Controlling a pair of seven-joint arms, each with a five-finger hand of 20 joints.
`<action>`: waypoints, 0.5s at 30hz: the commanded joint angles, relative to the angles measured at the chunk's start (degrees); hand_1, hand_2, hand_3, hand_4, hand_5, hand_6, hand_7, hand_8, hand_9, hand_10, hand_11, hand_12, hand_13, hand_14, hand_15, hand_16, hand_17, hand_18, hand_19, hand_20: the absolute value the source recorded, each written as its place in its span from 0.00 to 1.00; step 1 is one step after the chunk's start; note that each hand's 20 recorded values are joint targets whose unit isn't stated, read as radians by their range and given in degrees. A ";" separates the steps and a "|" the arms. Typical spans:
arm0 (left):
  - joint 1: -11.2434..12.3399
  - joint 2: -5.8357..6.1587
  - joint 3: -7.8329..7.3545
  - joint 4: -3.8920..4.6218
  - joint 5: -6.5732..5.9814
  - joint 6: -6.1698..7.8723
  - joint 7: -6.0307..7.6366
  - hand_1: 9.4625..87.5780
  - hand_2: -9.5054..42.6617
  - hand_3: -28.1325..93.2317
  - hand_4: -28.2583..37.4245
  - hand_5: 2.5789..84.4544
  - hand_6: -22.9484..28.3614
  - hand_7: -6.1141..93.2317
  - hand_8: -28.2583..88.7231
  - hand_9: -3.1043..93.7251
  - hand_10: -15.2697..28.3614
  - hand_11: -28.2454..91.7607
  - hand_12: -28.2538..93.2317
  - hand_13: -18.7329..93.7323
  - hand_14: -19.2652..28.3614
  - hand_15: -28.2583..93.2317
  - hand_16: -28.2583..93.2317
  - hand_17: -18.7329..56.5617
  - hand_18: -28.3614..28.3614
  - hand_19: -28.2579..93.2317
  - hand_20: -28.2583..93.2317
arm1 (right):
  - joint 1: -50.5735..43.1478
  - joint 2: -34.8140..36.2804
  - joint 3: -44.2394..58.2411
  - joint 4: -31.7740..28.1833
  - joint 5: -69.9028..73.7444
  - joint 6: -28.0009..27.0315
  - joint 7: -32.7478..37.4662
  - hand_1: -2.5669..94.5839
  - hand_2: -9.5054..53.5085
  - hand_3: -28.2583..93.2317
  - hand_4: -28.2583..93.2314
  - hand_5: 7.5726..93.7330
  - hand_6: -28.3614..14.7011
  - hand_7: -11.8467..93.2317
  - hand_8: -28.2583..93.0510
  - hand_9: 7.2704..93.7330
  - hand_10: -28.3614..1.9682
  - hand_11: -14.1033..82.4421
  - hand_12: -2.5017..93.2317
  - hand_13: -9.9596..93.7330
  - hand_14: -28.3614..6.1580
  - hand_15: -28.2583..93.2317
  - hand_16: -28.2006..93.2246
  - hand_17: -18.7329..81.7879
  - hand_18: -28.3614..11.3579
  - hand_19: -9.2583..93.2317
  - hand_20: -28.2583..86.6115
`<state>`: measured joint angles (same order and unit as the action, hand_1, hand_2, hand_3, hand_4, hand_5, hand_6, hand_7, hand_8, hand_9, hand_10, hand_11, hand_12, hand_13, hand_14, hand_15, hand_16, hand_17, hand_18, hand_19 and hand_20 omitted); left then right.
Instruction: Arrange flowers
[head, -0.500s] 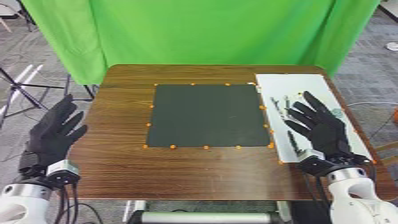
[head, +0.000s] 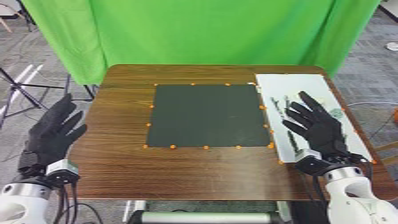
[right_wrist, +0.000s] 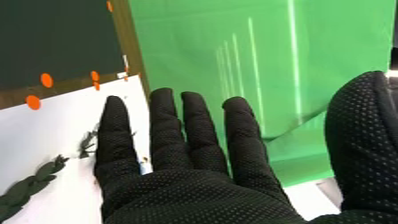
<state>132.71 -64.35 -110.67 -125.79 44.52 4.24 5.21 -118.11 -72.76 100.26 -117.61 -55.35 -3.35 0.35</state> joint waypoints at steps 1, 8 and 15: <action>0.73 -0.06 -0.48 -0.53 0.06 0.14 0.31 0.19 0.12 0.80 0.00 0.20 0.47 0.24 0.16 0.18 0.54 0.32 0.41 0.26 0.63 0.34 0.30 0.09 0.80 0.52 0.31 | 0.68 4.33 -2.67 -2.39 -10.37 13.26 2.19 0.19 0.12 0.92 0.03 0.24 0.56 0.24 0.16 0.30 0.48 0.24 0.27 0.38 0.49 0.33 0.51 0.22 0.20 0.54 0.49; 1.54 -0.42 -0.72 -0.87 0.15 0.49 0.58 0.19 0.12 0.80 0.00 0.20 0.47 0.24 0.16 0.18 0.54 0.32 0.41 0.26 0.63 0.34 0.30 0.09 0.80 0.52 0.31 | 0.90 16.11 -4.76 -4.92 -58.81 25.55 16.79 0.40 0.01 0.83 0.00 0.59 0.66 0.48 0.13 0.68 0.56 0.61 0.31 0.69 0.56 0.78 0.41 0.43 0.23 0.87 0.66; 2.44 -0.81 -1.36 -1.24 0.01 0.96 0.37 0.19 0.12 0.79 0.00 0.20 0.47 0.24 0.16 0.18 0.54 0.32 0.41 0.26 0.63 0.34 0.30 0.09 0.80 0.52 0.31 | -1.70 21.88 -5.12 -7.95 -77.36 15.01 28.79 0.60 0.00 0.53 0.00 0.63 0.70 0.55 0.23 0.73 0.60 0.68 0.40 0.72 0.57 0.84 0.48 0.47 0.23 0.92 0.70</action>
<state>133.68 -64.42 -111.15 -126.20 44.55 4.33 5.52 -117.24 -56.59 92.59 -122.53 -89.41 24.53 23.67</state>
